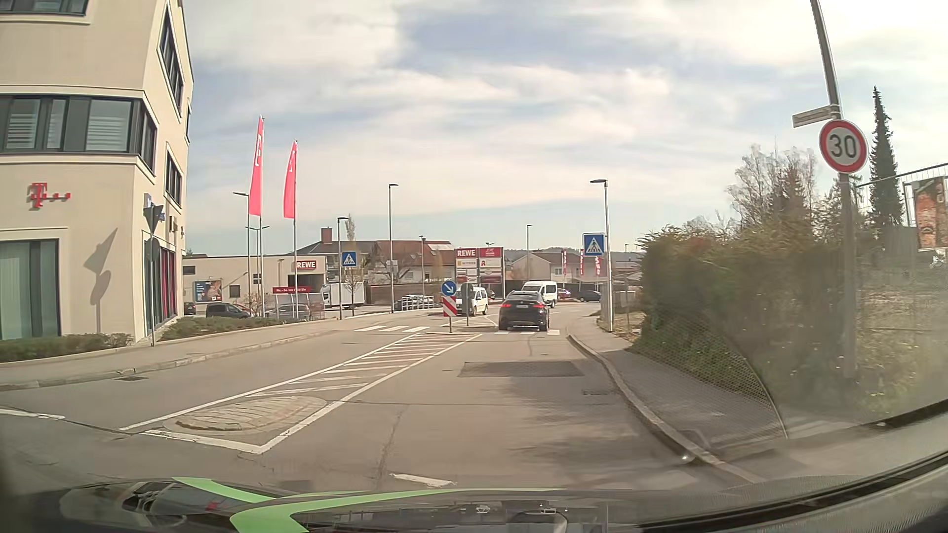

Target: Follow the waypoints while adhering to traffic rules and regulations

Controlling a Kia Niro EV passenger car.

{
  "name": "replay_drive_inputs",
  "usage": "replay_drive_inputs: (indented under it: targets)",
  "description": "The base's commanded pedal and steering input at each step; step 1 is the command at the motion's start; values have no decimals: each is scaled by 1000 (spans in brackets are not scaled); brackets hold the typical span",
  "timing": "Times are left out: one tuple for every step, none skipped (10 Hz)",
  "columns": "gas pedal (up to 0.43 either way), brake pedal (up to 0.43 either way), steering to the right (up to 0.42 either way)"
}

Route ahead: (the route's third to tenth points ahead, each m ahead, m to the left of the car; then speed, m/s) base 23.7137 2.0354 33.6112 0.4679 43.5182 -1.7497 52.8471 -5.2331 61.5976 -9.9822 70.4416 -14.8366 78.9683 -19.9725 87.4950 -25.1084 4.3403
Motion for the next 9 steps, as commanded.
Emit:
replay_drive_inputs:
  targets:
    - [87, 0, -137]
    - [87, 0, -79]
    - [110, 0, -37]
    - [150, 0, 5]
    - [157, 0, 34]
    - [157, 0, 54]
    - [157, 0, 66]
    - [157, 0, 63]
    - [157, 0, 58]
